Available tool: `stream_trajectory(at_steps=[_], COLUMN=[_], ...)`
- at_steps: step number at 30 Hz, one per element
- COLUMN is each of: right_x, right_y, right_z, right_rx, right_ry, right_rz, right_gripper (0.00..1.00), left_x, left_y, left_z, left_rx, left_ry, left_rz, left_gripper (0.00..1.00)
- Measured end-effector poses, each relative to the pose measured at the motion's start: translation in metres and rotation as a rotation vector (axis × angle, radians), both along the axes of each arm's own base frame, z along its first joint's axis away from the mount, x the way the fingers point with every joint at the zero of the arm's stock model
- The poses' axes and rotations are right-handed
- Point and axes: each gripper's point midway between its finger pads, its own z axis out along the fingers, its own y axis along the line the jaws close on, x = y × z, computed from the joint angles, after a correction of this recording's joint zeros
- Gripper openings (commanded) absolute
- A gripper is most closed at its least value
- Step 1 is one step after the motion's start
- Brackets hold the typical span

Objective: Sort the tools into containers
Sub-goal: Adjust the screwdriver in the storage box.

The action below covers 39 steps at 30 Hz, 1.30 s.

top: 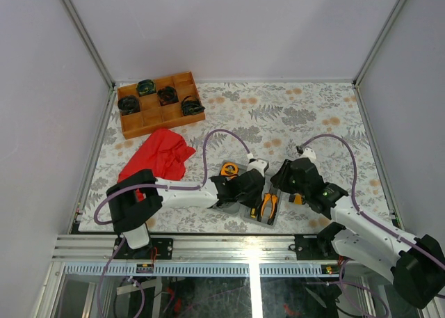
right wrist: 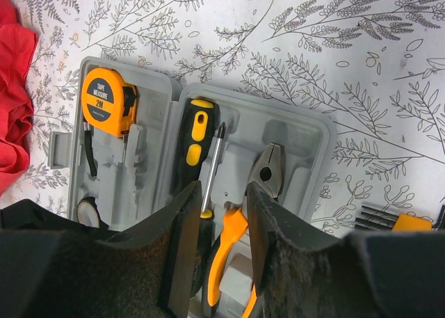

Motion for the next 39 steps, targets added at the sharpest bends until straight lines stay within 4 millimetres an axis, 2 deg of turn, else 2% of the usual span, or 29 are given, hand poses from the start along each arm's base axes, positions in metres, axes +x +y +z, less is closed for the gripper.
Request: stream_trajectory(at_steps=[12,15,21,25,31,39], right_x=[0.0,0.0,0.0,0.0,0.0,-0.001], right_y=[0.0,0.0,0.0,0.0,0.0,0.001], right_z=[-0.001,-0.001,-0.001,-0.001,-0.001,-0.002], right_rx=[-0.001,-0.001,-0.001,-0.001,-0.003,-0.004], right_ry=[0.003,0.003,0.003,0.003,0.002,0.009], right_rz=[0.001,0.001,0.002,0.002,0.005,0.013], right_gripper=[0.4,0.4,0.4,0.4,0.4,0.41], left_x=[-0.002,0.0,0.006,0.006,0.005,0.01], left_y=[0.005,0.005,-0.002,-0.001,0.002,0.002], left_z=[0.0,0.006,0.019,0.013,-0.008,-0.01], left_rx=[0.023,0.025,0.006,0.018,0.067,0.072], left_ry=[0.002,-0.006,-0.03,-0.025,-0.007,-0.021], left_rz=[-0.007,-0.005,0.003,0.003,0.005,0.034], left_gripper=[0.25,0.28,0.29,0.28,0.25,0.2])
